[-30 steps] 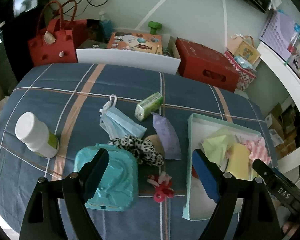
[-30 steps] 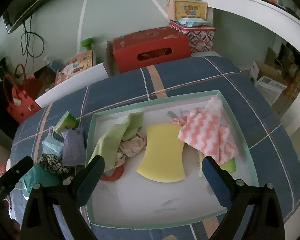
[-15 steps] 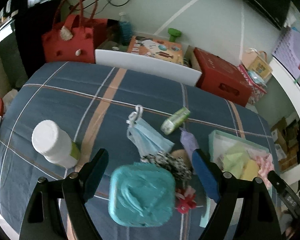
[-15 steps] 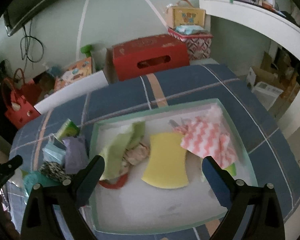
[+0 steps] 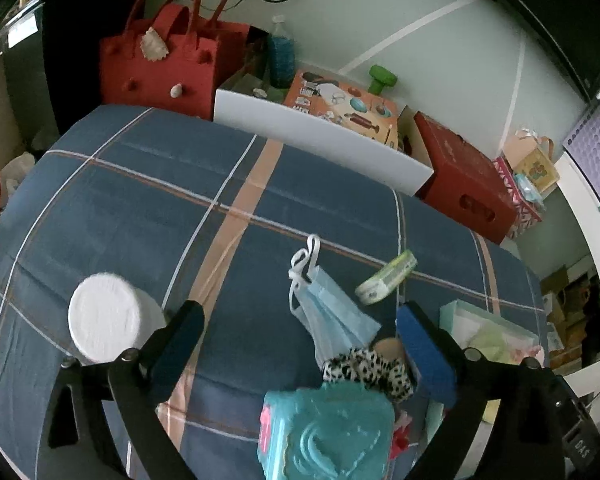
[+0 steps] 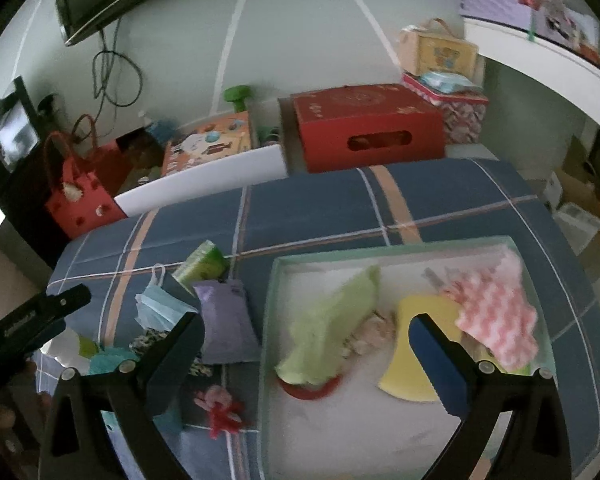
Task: Organize soft objects
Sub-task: 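Move both open tools back toward the blue face mask and lavender packet, then grasp the lavender barcode packet with the right gripper while the left grasps the blue face mask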
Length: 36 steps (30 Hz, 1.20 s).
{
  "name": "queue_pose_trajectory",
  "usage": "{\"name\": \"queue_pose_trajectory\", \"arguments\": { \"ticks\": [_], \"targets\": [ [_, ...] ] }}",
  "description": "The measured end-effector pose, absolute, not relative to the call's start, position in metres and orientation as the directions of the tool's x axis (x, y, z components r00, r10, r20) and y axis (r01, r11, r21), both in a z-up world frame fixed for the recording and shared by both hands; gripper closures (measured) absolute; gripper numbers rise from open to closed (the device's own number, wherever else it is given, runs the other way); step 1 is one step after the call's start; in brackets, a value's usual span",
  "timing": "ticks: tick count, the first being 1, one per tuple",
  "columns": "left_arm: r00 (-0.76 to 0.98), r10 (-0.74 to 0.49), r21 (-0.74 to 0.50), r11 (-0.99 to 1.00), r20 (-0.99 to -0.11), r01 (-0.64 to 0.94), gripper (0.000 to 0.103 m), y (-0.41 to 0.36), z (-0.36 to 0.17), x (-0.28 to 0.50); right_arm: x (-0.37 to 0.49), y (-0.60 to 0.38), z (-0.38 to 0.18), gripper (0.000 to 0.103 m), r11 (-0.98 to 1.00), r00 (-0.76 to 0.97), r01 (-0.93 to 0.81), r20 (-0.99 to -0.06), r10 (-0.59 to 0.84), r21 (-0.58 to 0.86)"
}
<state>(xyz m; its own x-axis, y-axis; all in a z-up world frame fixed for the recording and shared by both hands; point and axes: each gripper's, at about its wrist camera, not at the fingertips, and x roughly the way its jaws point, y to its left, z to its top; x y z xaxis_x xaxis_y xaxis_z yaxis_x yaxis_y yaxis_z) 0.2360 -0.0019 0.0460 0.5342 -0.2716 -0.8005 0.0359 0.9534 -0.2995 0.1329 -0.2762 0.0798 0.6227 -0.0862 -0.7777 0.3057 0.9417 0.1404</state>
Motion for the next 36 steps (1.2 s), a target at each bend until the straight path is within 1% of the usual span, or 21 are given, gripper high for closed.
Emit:
{"name": "queue_pose_trajectory", "arguments": {
  "ticks": [4,11,18,20,22,24,26,28,31,32,34,36],
  "targets": [
    [0.577,-0.238,-0.25,0.966,-0.782,0.06,0.006,-0.009,0.051,0.24,0.154,-0.255,0.084,0.0,0.957,0.64,0.263,-0.764,-0.08,0.12],
    [0.529,-0.245,-0.224,0.969,-0.813,0.104,0.006,-0.025,0.046,0.259,0.18,-0.237,0.076,0.0,0.969,0.66,0.203,-0.75,-0.032,0.138],
    [0.571,-0.2,-0.153,0.98,-0.797,0.13,0.006,-0.029,0.042,0.27,0.202,-0.234,0.053,0.0,0.972,0.622,0.187,-0.783,-0.003,0.145],
    [0.558,-0.198,-0.153,0.98,-0.806,0.128,0.006,-0.029,0.038,0.274,0.207,-0.234,0.044,0.0,0.969,0.591,0.193,-0.807,0.008,0.151],
    [0.55,-0.212,-0.169,0.977,-0.808,0.128,0.006,-0.027,0.034,0.277,0.208,-0.232,0.041,0.0,0.972,0.613,0.188,-0.79,-0.001,0.144],
    [0.557,-0.205,-0.154,0.978,-0.805,0.138,0.006,-0.027,0.032,0.279,0.209,-0.23,0.041,0.0,0.976,0.622,0.184,-0.783,-0.02,0.121],
    [0.534,-0.199,-0.144,0.979,-0.822,0.144,0.006,-0.029,0.029,0.281,0.21,-0.229,0.039,0.0,0.977,0.615,0.176,-0.789,-0.013,0.121],
    [0.473,-0.22,-0.177,0.975,-0.853,0.134,0.006,-0.028,0.02,0.287,0.213,-0.228,0.034,0.0,0.974,0.597,0.163,-0.802,0.03,0.157],
    [0.413,-0.252,-0.216,0.967,-0.875,0.133,0.006,-0.028,0.009,0.29,0.217,-0.224,0.027,0.0,0.977,0.576,0.149,-0.817,0.038,0.151],
    [0.402,-0.253,-0.214,0.967,-0.88,0.138,0.006,-0.029,0.006,0.291,0.217,-0.222,0.026,0.001,0.978,0.572,0.144,-0.819,0.043,0.152],
    [0.377,-0.261,-0.222,0.964,-0.889,0.145,0.006,-0.032,0.001,0.292,0.219,-0.219,0.022,0.007,0.978,0.565,0.125,-0.822,0.07,0.169],
    [0.338,-0.305,-0.267,0.951,-0.891,0.154,0.006,-0.032,-0.004,0.293,0.22,-0.217,0.017,0.019,0.978,0.55,0.126,-0.832,0.071,0.167]
  ]
}}
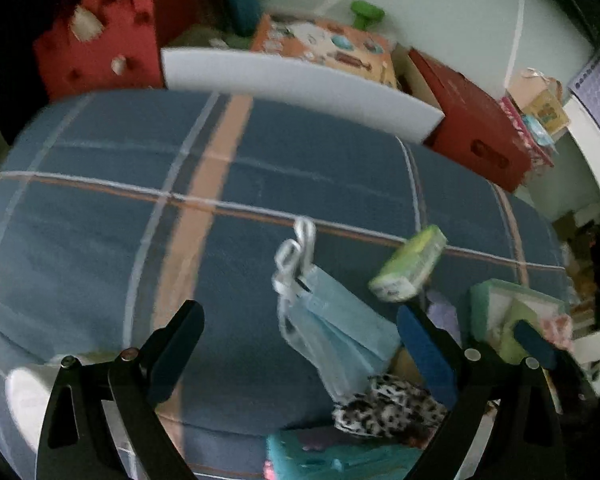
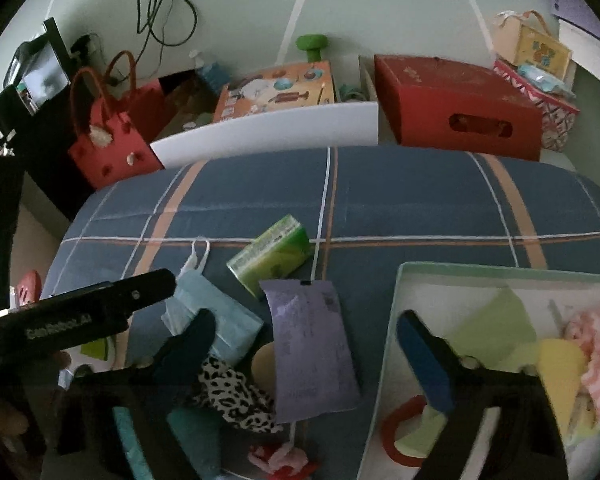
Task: Organize soft objects
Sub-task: 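Grasp the lavender barcode packet with the right gripper while the left grasps the blue face mask, then carry the packet and face mask into the tray and release both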
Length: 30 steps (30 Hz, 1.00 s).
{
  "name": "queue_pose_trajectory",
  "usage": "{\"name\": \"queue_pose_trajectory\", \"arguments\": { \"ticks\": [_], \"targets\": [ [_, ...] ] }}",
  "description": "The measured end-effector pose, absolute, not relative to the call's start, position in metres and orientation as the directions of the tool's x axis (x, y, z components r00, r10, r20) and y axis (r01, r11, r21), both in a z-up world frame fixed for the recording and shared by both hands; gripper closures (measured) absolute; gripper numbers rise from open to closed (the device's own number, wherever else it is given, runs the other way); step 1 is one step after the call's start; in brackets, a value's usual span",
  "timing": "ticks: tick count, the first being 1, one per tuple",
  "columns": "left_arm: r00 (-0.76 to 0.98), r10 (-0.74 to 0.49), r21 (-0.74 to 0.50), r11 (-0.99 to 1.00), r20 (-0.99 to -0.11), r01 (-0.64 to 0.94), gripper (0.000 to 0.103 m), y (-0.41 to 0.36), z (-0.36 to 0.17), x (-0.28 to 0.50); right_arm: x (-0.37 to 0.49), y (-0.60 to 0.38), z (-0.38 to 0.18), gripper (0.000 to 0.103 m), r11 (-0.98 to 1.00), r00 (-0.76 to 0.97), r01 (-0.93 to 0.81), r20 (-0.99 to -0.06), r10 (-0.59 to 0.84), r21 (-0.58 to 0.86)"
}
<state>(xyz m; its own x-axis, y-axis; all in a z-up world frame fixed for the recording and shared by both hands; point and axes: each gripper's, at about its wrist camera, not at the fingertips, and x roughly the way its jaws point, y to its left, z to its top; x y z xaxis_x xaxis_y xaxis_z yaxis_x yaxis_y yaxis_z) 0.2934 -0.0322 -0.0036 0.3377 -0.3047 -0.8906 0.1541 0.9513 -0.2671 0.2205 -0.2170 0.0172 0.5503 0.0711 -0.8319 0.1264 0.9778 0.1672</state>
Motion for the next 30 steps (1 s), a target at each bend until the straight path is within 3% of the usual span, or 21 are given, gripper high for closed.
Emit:
{"name": "queue_pose_trajectory", "arguments": {
  "ticks": [2,4,6,11,14,19,24,30],
  "targets": [
    [0.296,-0.351,-0.317,0.935,-0.888,0.159,0.006,-0.034,-0.01,0.296,0.221,-0.217,0.013,0.023,0.976,0.538,0.129,-0.839,0.081,0.177],
    [0.265,-0.351,-0.318,0.934,-0.898,0.16,0.006,-0.038,-0.017,0.299,0.222,-0.217,0.008,0.028,0.974,0.525,0.126,-0.846,0.095,0.188],
    [0.225,-0.341,-0.311,0.937,-0.913,0.158,0.007,-0.043,-0.025,0.303,0.221,-0.217,0.005,0.04,0.975,0.513,0.126,-0.853,0.094,0.183],
    [0.164,-0.331,-0.305,0.938,-0.929,0.165,0.012,-0.046,-0.034,0.311,0.221,-0.219,-0.007,0.052,0.974,0.473,0.13,-0.875,0.103,0.185],
    [0.112,-0.344,-0.325,0.933,-0.932,0.157,0.027,-0.046,-0.041,0.318,0.222,-0.217,-0.012,0.056,0.976,0.453,0.122,-0.885,0.108,0.181],
    [0.077,-0.323,-0.309,0.938,-0.943,0.156,0.037,-0.049,-0.047,0.326,0.222,-0.217,-0.016,0.06,0.976,0.442,0.12,-0.89,0.111,0.181],
    [0.055,-0.338,-0.323,0.929,-0.94,0.18,0.065,-0.058,-0.047,0.329,0.219,-0.22,-0.016,0.064,0.976,0.442,0.119,-0.89,0.113,0.183],
    [0.075,-0.349,-0.331,0.926,-0.934,0.18,0.091,-0.065,-0.047,0.324,0.22,-0.221,-0.017,0.068,0.973,0.44,0.129,-0.891,0.117,0.191]
  ]
}}
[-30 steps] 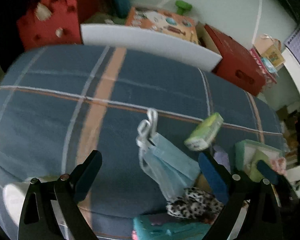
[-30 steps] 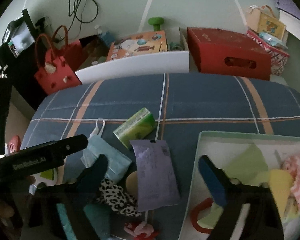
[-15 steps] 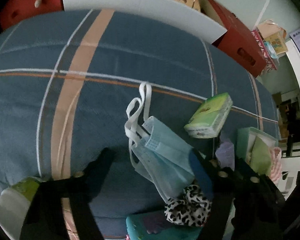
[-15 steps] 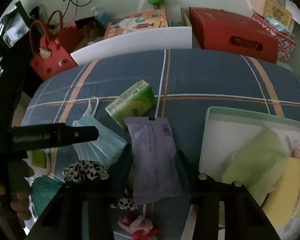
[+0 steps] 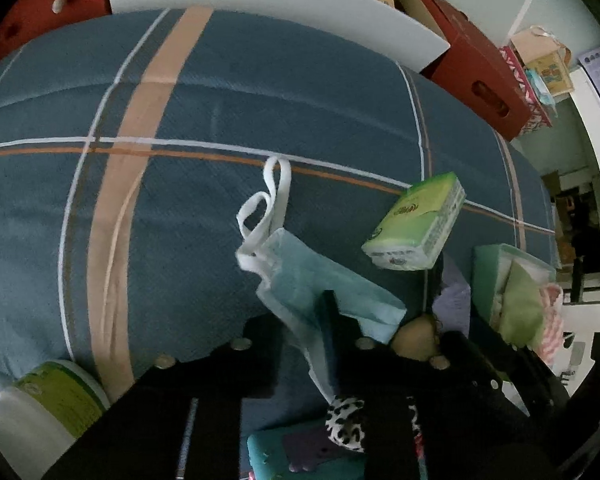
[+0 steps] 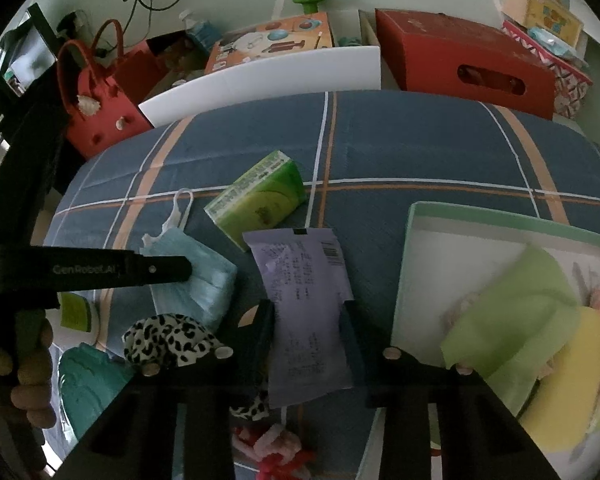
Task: Organize soft objects
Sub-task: 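Carry the packet and face mask into the tray and release both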
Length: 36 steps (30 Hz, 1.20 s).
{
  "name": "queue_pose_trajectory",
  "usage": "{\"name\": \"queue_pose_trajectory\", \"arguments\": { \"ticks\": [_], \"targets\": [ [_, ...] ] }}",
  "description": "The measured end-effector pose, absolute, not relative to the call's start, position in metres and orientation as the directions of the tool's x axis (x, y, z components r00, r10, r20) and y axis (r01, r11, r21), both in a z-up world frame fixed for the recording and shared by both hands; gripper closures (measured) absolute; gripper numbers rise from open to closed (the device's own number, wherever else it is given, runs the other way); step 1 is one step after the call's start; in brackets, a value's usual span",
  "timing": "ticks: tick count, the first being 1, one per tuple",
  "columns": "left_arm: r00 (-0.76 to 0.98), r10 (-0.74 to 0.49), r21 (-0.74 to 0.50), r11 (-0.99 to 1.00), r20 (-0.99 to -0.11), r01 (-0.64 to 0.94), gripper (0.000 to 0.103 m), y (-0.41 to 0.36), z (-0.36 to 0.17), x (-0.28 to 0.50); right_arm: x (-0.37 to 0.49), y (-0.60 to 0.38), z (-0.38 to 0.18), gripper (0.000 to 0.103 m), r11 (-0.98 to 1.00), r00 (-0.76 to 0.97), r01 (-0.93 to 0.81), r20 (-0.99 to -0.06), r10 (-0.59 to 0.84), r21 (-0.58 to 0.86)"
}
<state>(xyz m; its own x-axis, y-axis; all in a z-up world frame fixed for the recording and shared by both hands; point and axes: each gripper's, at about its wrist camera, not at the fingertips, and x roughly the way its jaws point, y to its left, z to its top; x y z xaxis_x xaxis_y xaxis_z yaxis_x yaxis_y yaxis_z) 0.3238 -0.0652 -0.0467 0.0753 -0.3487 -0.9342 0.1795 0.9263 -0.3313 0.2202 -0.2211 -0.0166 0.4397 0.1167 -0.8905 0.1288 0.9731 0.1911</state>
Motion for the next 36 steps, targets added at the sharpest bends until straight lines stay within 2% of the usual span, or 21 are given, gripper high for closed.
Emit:
{"name": "queue_pose_trajectory", "arguments": {
  "ticks": [9,19,25,36],
  "targets": [
    [0.225,-0.362,-0.338,0.931,-0.905,0.138,0.096,-0.054,-0.012,0.297,0.209,-0.233,-0.005,0.071,0.964,0.478,0.146,-0.869,0.13,0.224],
    [0.442,-0.401,-0.393,0.912,-0.802,0.115,0.097,-0.022,0.043,0.254,0.191,-0.234,0.03,0.071,0.962,0.548,0.127,-0.825,0.136,0.242],
    [0.501,-0.424,-0.418,0.899,-0.755,0.131,0.097,-0.018,0.056,0.222,0.174,-0.242,0.05,0.071,0.959,0.588,0.141,-0.8,0.119,0.246],
    [0.536,-0.433,-0.388,0.899,-0.725,0.202,0.097,-0.036,0.068,0.174,0.132,-0.25,0.078,0.071,0.961,0.641,0.161,-0.764,0.07,0.224]
  ]
}}
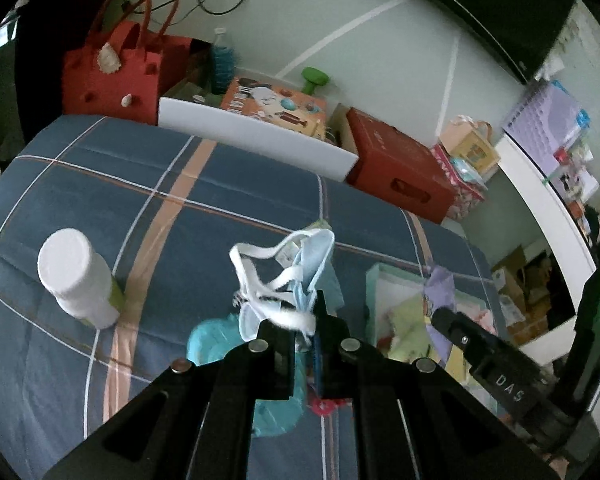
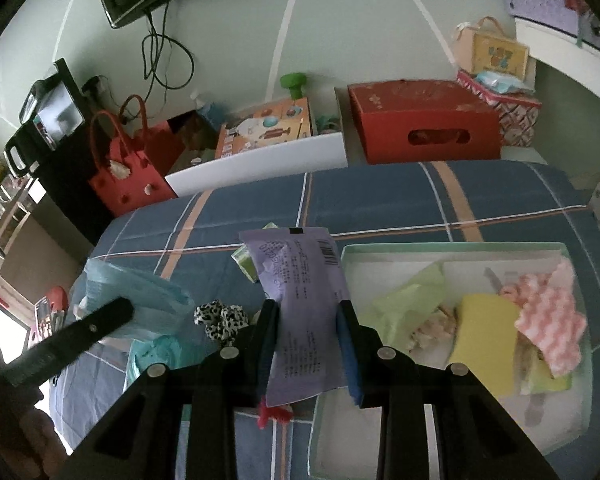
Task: Organize soft objects
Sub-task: 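Carry the packet and face mask into the tray and release both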
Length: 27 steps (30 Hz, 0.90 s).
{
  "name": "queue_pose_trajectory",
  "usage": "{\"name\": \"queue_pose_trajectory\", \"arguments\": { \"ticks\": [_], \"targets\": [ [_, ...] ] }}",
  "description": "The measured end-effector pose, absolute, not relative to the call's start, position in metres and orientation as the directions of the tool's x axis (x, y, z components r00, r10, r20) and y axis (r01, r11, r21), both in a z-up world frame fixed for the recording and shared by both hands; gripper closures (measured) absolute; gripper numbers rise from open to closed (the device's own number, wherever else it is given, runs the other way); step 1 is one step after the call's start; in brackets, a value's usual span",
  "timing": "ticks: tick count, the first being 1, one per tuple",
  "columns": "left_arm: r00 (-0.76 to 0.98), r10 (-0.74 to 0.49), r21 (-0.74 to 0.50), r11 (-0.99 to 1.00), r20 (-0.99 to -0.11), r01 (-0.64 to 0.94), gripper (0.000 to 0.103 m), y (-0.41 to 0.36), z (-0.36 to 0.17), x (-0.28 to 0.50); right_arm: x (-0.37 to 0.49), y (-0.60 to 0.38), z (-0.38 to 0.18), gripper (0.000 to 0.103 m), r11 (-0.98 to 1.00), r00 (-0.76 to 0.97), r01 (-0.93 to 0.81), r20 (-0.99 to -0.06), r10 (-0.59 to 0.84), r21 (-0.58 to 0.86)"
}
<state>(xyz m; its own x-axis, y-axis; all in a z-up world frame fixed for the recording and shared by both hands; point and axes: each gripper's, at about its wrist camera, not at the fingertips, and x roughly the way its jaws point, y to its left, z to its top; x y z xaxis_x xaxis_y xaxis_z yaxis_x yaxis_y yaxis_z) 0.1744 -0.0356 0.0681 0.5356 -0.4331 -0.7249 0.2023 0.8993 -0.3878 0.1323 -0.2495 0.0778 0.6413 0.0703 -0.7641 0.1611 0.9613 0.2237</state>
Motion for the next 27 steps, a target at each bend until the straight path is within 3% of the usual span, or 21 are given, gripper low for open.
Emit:
{"name": "queue_pose_trajectory", "arguments": {
  "ticks": [18,27],
  "targets": [
    [0.487,-0.487,-0.345,0.869,-0.725,0.355,0.096,-0.094,0.069,0.132,0.084,-0.282,0.079,0.071,0.947,0.641,0.26,-0.767,-0.023,0.189],
    [0.426,-0.541,-0.368,0.827,-0.725,0.425,0.096,-0.121,0.06,0.126,0.073,-0.327,0.071,0.071,0.908,0.581,0.399,-0.8,-0.146,0.125]
  ]
}}
